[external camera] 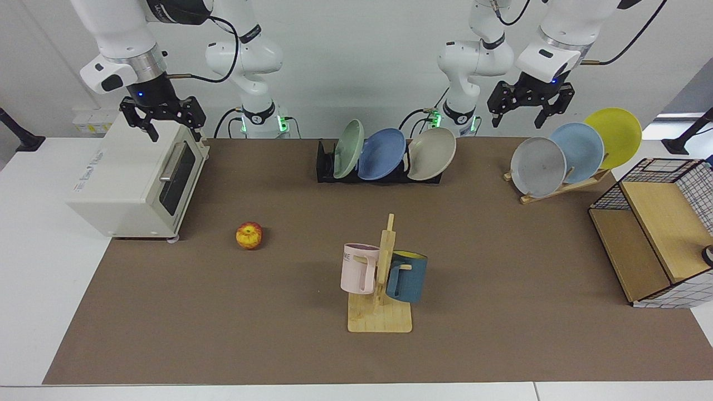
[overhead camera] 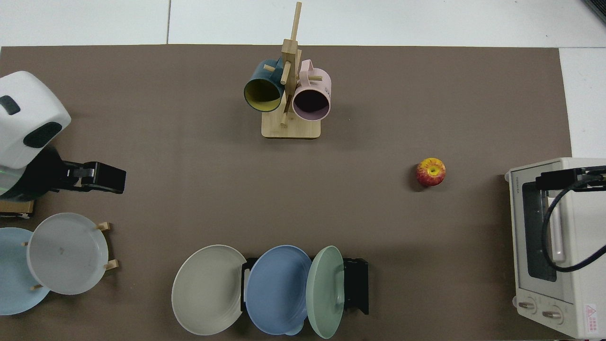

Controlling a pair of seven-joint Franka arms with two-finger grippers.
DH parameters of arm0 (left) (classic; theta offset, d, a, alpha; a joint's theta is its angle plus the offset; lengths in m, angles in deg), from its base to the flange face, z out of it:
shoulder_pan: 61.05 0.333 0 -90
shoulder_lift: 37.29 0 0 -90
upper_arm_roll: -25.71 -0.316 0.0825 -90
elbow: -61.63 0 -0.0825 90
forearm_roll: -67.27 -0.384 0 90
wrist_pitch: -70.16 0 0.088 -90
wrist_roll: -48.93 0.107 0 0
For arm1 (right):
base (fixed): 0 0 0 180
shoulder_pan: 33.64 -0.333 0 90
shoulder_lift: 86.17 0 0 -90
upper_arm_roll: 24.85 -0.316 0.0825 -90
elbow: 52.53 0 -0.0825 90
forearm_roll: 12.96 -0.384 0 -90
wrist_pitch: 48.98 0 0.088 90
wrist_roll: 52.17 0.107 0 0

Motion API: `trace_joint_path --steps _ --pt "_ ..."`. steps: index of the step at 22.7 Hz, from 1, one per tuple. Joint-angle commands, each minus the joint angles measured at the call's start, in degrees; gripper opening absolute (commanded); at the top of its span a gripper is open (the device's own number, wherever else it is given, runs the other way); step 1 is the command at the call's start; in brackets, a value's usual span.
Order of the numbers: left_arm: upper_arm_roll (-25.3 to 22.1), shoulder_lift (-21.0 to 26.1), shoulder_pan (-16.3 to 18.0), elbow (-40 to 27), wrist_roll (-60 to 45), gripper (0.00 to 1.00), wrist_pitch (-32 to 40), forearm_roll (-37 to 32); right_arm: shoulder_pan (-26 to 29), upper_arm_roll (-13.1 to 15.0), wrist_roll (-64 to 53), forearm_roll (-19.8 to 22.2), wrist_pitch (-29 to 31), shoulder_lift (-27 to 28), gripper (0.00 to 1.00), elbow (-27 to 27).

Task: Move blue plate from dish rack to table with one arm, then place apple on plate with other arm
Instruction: 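Move the left gripper toward the dish rack plates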

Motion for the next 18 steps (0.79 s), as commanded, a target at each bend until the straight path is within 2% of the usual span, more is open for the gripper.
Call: trace_joint_path --steps 1,10,18 --pt "0.27 -1.41 0.06 -0.95 -0.38 1.0 2.18 -0.85 0.44 -0.22 -0.93 -0.19 0.39 -0.7 1.0 -0.53" --pt "0.44 -2.21 0.06 -2.09 -0.64 1.0 2.98 -1.02 0.44 -0.14 -0.93 -0.19 0.39 -0.7 1.0 -0.53" --pt "0.53 -5.63 -0.38 -7.53 -0.55 1.0 1.67 -0.06 0.44 -0.22 -0.93 -0.28 0.39 -0.7 1.0 -0.53"
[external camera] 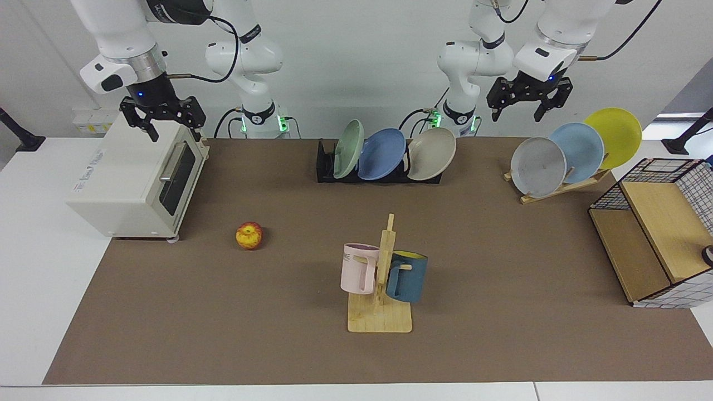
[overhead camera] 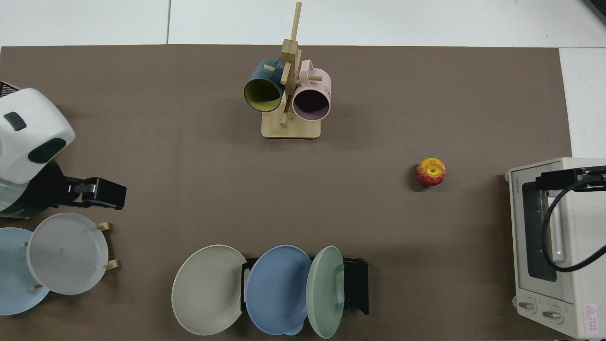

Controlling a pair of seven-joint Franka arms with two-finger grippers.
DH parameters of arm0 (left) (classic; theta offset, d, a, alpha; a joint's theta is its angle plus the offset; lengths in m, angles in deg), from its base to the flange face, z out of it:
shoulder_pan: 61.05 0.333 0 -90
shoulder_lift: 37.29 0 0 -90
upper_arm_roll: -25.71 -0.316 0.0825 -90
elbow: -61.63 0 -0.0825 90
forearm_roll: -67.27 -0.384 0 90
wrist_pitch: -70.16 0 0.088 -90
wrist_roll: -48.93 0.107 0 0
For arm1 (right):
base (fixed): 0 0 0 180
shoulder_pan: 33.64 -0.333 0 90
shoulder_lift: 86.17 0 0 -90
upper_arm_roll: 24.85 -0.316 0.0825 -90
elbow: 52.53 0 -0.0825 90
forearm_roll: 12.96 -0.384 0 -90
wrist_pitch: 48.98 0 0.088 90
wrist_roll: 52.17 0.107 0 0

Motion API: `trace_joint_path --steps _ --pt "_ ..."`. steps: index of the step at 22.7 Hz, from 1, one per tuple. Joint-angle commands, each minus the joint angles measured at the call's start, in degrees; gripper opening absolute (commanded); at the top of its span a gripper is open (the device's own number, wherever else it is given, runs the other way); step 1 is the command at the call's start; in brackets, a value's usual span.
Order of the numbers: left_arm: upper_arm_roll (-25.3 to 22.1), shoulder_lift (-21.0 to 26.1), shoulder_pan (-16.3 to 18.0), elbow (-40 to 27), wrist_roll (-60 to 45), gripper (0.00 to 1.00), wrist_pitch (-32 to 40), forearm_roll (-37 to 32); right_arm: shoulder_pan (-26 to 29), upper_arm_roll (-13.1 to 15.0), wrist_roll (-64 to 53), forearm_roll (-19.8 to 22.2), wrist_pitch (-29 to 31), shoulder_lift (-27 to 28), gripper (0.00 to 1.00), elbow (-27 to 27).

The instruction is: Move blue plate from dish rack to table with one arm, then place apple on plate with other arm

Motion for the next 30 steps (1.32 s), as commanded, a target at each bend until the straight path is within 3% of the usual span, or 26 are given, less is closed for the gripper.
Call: trace_joint_path --steps 1,8,16,23,30 --pt "0.35 -4.24 -0.41 -5.75 -0.46 1.0 -1.18 0.19 0.44 -0.14 -0.93 -0.28 0.39 -0.7 1.0 -0.53" --pt "0.7 -9.69 -0.76 -13.48 -0.63 1.0 -4.78 6.77 0.44 -0.14 -0.93 -0.28 0.39 -0.7 1.0 -0.53" --pt "5.44 -18.57 -0.76 -31.49 -0.54 1.0 -17.96 14.67 -0.26 -0.4 -1.37 -0.28 -0.4 -0.79 1.0 -0.61" --pt "13.97 -20.85 -0.76 -45.82 -0.54 0.99 -30.61 22.68 -2.63 -0.84 -0.93 -1.68 0.56 -1.58 1.0 -2.46" --pt "19.07 -19.46 -1.55 -53.13 -0.37 0.99 -39.32 25.67 -4.66 -0.84 -1.02 -1.68 10.12 -0.88 1.0 -7.11"
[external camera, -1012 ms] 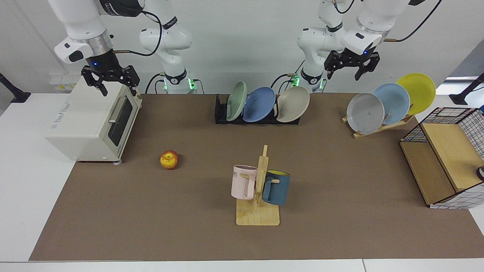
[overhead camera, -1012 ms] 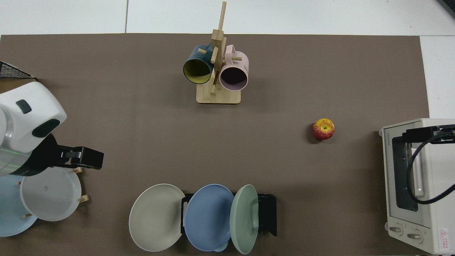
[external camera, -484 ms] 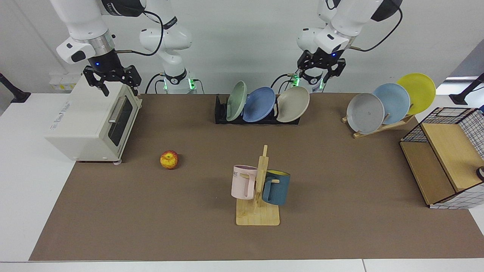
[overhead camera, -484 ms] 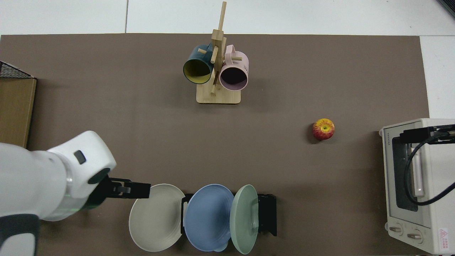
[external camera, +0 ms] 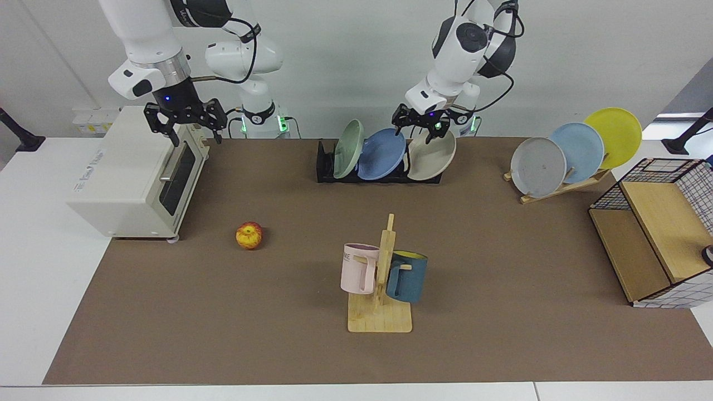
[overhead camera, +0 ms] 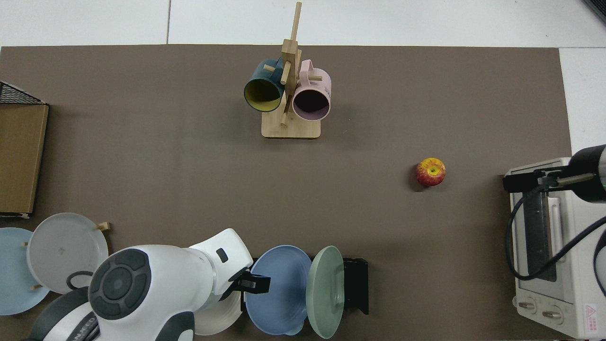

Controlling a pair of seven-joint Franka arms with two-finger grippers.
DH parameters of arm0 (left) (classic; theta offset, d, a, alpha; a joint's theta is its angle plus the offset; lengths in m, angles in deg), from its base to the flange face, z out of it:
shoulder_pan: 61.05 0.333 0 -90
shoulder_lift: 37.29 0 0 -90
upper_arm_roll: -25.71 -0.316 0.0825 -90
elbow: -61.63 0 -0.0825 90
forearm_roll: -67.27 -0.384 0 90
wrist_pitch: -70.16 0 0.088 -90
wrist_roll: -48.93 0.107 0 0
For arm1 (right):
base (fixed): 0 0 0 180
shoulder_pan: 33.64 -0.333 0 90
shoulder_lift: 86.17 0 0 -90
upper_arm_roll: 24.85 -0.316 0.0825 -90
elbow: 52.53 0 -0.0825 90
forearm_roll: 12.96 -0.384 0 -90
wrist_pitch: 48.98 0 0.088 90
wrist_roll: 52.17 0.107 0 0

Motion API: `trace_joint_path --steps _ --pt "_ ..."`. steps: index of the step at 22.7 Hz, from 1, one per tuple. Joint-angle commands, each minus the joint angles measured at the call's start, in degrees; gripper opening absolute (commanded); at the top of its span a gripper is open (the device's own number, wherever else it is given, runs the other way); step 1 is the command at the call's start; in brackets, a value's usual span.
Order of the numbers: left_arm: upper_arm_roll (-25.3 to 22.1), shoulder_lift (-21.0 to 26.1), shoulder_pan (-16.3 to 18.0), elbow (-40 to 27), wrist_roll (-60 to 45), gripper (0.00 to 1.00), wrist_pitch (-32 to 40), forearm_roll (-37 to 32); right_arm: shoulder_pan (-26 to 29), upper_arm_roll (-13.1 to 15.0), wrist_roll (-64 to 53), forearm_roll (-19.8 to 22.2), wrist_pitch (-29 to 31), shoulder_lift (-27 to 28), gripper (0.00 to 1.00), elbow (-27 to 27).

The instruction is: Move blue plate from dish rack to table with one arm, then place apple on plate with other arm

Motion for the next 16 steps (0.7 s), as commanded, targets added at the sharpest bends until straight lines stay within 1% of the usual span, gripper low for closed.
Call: trace_joint_path --steps 1,3,4,5,9,10,11,12,13,14,16 --pt "2.31 -0.94 -0.65 -5.56 -0.12 0.99 -5.97 2.9 -0.88 0.12 -1.04 -0.94 8.95 -0.15 1.0 -5.13" --pt "4.77 0.03 -0.56 -6.53 -0.12 0.98 -7.64 3.95 -0.88 0.03 -1.57 -1.02 12.82 1.86 1.0 -5.66" --pt "5.3 0.21 -0.56 -6.97 -0.12 0.95 -7.82 4.22 -1.14 0.03 -1.48 -1.11 13.97 3.01 1.0 -5.58" --pt "5.39 0.47 -0.56 -7.23 -0.12 0.93 -7.91 4.31 -1.57 0.03 -1.48 -1.37 14.94 3.89 1.0 -5.58" --pt "5.48 0.91 -0.56 -7.23 -0.12 0.9 -7.74 4.31 -2.98 0.03 -3.23 -1.38 18.81 8.54 1.0 -5.75" --pt "5.57 0.91 -0.56 -7.23 -0.21 0.88 -7.74 4.31 -3.51 0.03 -4.11 -1.38 19.69 9.77 1.0 -5.75" --pt "5.83 0.91 -0.56 -7.32 -0.21 0.79 -7.56 4.31 -4.03 0.03 -4.64 -1.38 20.57 11.0 1.0 -5.75" --pt "6.44 0.91 -0.56 -7.32 -0.39 0.5 -6.95 4.31 -4.21 0.03 -4.91 -1.38 21.36 12.23 1.0 -5.93" --pt "6.97 0.91 -0.48 -7.32 -0.39 0.16 -6.42 4.31 -4.22 0.03 -5.26 -1.38 22.15 13.38 1.0 -6.1" --pt "7.06 1.0 -0.47 -7.32 -0.21 0.0 -6.24 4.31 -3.95 0.03 -6.92 -1.38 23.72 14.78 1.0 -6.62" --pt "7.15 1.09 -0.47 -7.23 -0.04 0.0 -6.24 4.31 -3.95 0.03 -10.61 -1.46 27.76 16.54 1.0 -8.2"
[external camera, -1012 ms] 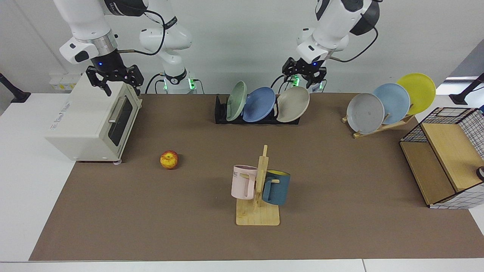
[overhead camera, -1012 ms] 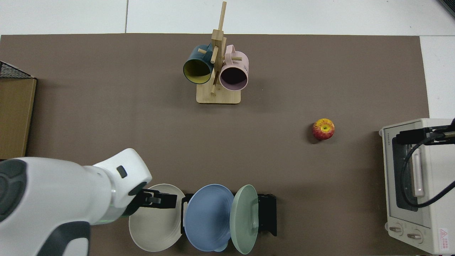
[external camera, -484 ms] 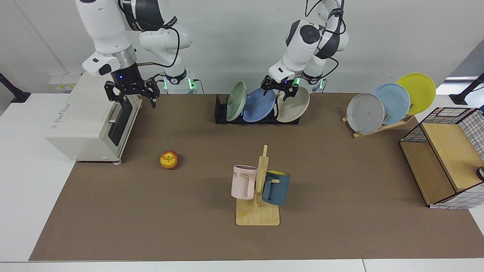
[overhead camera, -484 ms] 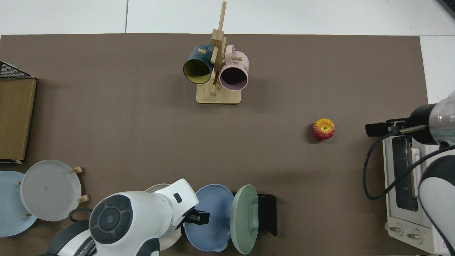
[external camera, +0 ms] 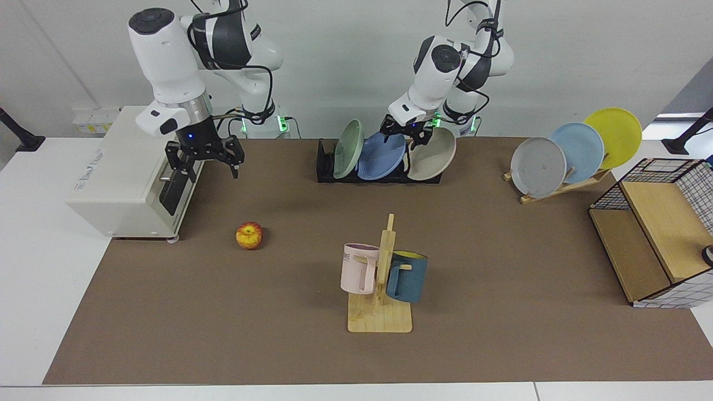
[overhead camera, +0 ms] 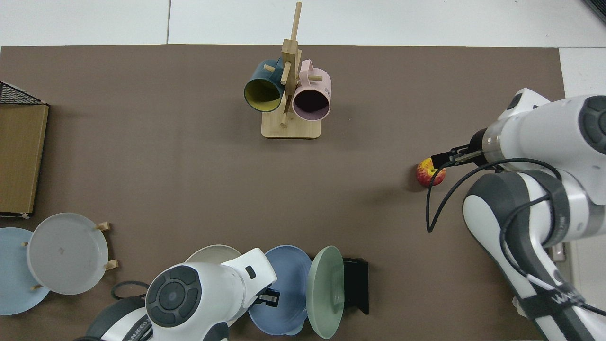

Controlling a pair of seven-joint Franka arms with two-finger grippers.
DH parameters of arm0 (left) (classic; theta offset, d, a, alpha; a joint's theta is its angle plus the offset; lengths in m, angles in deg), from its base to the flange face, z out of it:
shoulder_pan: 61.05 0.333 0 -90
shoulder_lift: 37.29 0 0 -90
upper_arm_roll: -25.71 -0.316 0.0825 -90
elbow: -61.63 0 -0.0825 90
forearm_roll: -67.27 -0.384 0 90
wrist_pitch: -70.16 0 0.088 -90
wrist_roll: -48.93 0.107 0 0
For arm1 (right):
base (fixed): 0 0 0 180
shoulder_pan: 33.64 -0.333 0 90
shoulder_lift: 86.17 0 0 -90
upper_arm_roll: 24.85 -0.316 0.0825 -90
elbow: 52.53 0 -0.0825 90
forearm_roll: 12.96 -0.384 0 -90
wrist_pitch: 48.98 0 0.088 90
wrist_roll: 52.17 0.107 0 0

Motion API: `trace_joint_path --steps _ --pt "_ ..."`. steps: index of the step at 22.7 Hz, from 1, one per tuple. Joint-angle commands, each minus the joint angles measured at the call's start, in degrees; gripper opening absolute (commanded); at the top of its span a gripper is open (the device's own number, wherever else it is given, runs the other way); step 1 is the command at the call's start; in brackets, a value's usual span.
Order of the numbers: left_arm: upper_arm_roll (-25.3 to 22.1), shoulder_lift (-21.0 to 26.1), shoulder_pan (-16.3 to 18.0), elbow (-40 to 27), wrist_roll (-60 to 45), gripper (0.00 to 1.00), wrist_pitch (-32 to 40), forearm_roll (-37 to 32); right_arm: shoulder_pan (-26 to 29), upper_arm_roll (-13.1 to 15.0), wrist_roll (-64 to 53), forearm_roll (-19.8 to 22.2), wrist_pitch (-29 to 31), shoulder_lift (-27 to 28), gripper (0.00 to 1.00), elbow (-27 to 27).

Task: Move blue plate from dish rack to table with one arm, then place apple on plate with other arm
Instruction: 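Lift the blue plate with the left gripper while the right gripper lifts the apple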

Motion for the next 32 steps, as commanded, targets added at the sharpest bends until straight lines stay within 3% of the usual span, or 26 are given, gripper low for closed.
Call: trace_joint_path --steps 1,8,12,18,26,30,32 --pt "0.53 -0.35 -0.47 -0.87 0.06 0.0 -0.03 0.89 0.55 0.11 -7.44 -1.1 7.79 4.58 1.0 -2.32" --pt "0.36 -0.61 0.58 1.67 -0.03 0.0 5.66 -0.08 -0.85 0.11 -7.89 -1.1 15.54 10.04 1.0 -5.39" --pt "0.44 -0.79 5.67 6.94 0.15 0.0 11.03 -3.15 -2.6 0.19 -7.01 -1.1 23.1 11.62 1.0 -9.35" --pt "0.36 1.41 12.26 12.57 0.33 0.0 13.94 -3.33 -1.64 0.19 -7.54 -1.02 23.55 11.71 1.0 -10.32" --pt "0.01 11.25 21.32 21.02 3.13 0.0 9.56 -1.58 -0.59 0.19 -7.63 -1.02 22.23 11.27 1.0 -11.02" --pt "-0.08 16.51 22.73 20.58 10.24 0.0 3.59 5.79 -0.59 0.19 -6.49 -1.1 20.48 11.01 0.99 -11.02" --pt "0.0 19.5 22.47 20.4 11.31 0.0 0.51 7.21 -0.5 0.19 -6.22 -1.1 18.81 10.92 0.89 -10.76"
